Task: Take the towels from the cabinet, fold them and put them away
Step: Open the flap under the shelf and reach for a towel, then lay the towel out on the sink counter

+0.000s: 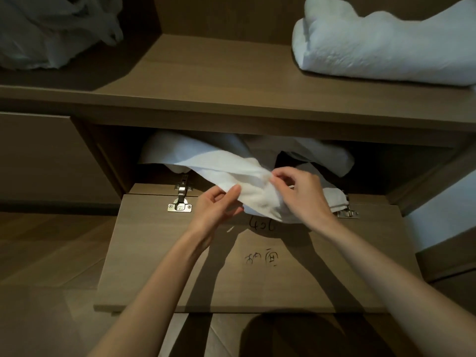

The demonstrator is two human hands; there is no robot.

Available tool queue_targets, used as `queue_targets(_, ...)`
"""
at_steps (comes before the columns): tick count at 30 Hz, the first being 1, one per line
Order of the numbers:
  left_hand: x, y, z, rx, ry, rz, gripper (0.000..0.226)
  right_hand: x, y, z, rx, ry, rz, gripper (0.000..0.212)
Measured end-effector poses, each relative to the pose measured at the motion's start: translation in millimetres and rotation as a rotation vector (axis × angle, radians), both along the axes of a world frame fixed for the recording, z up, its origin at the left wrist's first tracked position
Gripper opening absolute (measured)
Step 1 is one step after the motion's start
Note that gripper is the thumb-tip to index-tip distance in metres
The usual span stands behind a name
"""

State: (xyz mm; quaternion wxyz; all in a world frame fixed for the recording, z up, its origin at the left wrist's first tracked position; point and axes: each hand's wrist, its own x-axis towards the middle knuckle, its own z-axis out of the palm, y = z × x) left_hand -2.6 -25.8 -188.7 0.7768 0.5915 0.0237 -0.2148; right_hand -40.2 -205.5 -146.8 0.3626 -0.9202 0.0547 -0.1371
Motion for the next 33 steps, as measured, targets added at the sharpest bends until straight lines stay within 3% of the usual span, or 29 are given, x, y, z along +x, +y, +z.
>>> queue_targets(5, -9.8, 26.3, 16.3, 0.107, -0.121, 0.064, 0.024, -5.0, -12.5, 24.1, 0.164, -0.150, -0.180, 0.012)
queue_targets(9, -8.4, 43.5, 55.2, 0.203, -0.286, 0.116, 0.005, -6.8, -13.2, 64.4, 0.244, -0.181, -0.091, 0.011)
queue_targets(10, -7.1, 45.1, 68.8, 0.222, -0.314, 0.141, 0.009, -6.6, -10.9, 78.1, 0.233, -0.191, -0.068, 0.011)
queue_targets(17, 1.9, 48.7, 196.9, 0.419, -0.431, 0.196, 0.027, 7.9, 1.9, 200.4, 0.187, -0.170, -0.037, 0.009)
queue_targets(24, 14.9, 50.5, 369.4, 0.583, -0.502, 0.143, 0.016, 18.2, -4.6, 379.4, 0.174, 0.060, -0.003, 0.013)
queue_targets(28, 12.0, 47.2, 481.8, 0.625, -0.559, 0.060, 0.015, 14.9, -4.5, 491.4, 0.157, 0.341, 0.131, 0.047)
queue_targets(31, 9.2, 51.0, 568.7, 0.656, -0.583, 0.085, 0.013, 9.8, -9.4, 574.3, -0.070, 0.420, 0.265, 0.085)
queue_targets(33, 7.7, 55.4, 624.8, 0.652, -0.591, 0.106, 0.017, 7.0, -13.3, 625.8, -0.210, 0.453, 0.337, 0.083)
